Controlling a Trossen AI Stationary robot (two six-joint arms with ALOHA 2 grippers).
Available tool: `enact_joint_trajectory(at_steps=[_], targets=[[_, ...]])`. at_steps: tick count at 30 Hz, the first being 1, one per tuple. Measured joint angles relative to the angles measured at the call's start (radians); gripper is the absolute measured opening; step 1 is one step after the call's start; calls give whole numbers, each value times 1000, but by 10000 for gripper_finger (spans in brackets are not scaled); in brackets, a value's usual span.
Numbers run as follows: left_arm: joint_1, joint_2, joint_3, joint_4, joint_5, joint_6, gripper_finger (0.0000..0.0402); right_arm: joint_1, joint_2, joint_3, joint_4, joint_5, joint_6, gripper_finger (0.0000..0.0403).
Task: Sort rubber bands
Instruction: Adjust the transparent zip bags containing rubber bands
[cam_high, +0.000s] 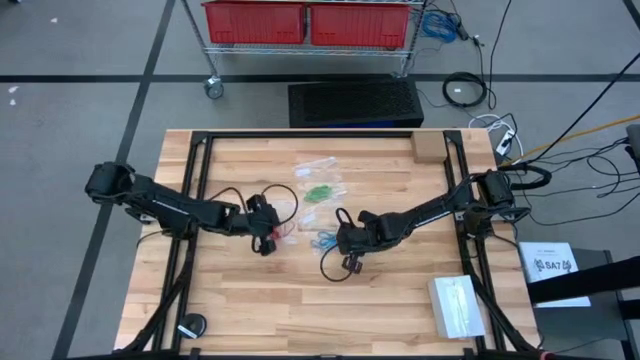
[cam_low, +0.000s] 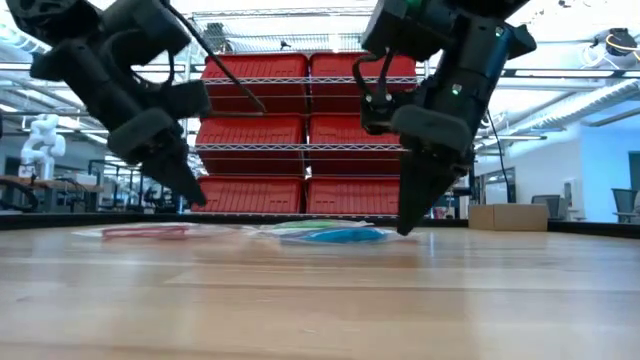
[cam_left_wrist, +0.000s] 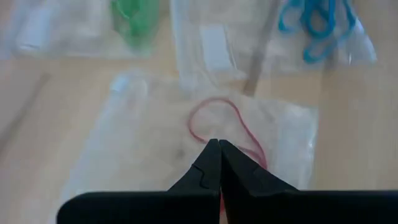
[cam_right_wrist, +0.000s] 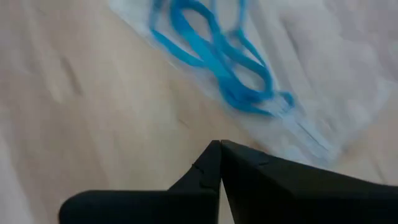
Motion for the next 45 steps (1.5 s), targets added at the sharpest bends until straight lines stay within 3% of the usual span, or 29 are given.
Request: enact_joint_trajectory(at_steps=[3,7,14,20,26,33,40,45], targets=[[-4,47,0,25,66,25,2,16,0,1,54,-1,-15,0],[-26,84,0,15,80,46,2,18,-3,30,17,43,-54,0],[-62,70,0,-38,75,46,2,-45,-6,36,-95,89,-143,0],[-65,14,0,-58,12,-6,2,-87,-7,11,-93,104,-172,0],[-65,-12,0,25,12,-6,2,-65,-7,-40,-18,19,-56,0],[-54,-7,0,159,12,28,2,-2,-7,-53,84,-6,74,0],[-9,-7,0,286,16,79,2,7,-10,14,54,33,-3,0],[23,10,0,369,27,129,2,-62,-47,47,36,83,-129,0]])
